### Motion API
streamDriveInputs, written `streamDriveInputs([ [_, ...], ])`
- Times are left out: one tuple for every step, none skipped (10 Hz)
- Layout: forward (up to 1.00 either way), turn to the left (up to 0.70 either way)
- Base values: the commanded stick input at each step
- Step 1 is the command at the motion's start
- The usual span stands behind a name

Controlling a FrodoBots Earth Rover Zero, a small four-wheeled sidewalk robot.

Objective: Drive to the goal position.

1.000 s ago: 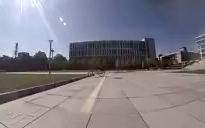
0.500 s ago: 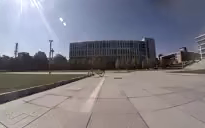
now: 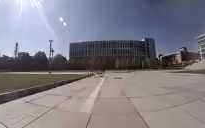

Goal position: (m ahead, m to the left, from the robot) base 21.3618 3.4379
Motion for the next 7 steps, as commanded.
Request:
streamDriveInputs([
  [0.06, 0.00],
  [0.06, 0.00],
  [0.06, 0.00],
  [0.06, 0.00],
  [0.06, 0.00],
  [0.06, 0.00],
  [0.06, 0.00],
])
